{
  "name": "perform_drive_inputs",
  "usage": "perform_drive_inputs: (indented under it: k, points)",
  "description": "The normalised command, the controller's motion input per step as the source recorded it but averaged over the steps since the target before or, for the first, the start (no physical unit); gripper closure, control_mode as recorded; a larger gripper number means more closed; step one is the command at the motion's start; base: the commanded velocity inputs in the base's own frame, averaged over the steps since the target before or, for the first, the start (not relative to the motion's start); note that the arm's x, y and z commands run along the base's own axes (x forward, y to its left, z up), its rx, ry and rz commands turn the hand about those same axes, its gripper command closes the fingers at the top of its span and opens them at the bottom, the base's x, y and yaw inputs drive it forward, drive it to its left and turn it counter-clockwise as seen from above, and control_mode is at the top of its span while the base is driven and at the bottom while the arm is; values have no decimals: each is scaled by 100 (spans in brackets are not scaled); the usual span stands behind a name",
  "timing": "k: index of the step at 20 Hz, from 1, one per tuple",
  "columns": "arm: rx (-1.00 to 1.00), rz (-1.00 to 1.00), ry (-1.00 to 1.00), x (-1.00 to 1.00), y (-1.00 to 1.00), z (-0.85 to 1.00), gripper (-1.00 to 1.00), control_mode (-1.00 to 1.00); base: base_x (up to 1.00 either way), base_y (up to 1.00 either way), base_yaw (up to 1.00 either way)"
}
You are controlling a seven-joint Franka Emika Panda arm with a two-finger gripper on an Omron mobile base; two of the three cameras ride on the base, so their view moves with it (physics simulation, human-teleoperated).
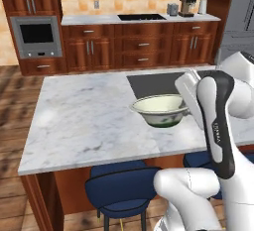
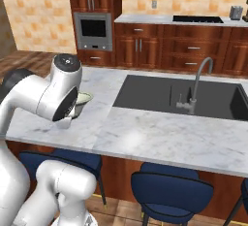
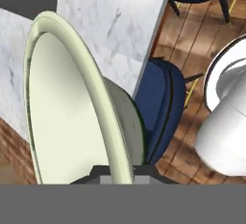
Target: Pick up the bowls from the cabinet and place each bowl in front of a stool on the dining counter.
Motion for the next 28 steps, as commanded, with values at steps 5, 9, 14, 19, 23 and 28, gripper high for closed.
perform_drive_inputs:
  k: [5, 9, 14, 19, 23, 28]
  points:
    - [2, 17, 4, 100, 56, -100, 100, -100, 0, 0, 0]
    - [4, 15, 4, 100, 36, -85, 100, -100, 0, 0, 0]
    - [1, 12, 4, 90, 17, -61, 100, -100, 0, 0, 0]
    - [0, 8, 7, 74, 17, -34, 100, -100, 0, 0, 0]
    - [0, 5, 5, 49, 16, -26, 100, -100, 0, 0, 0]
    - [0, 4, 1, 23, 17, -14, 100, -100, 0, 0, 0]
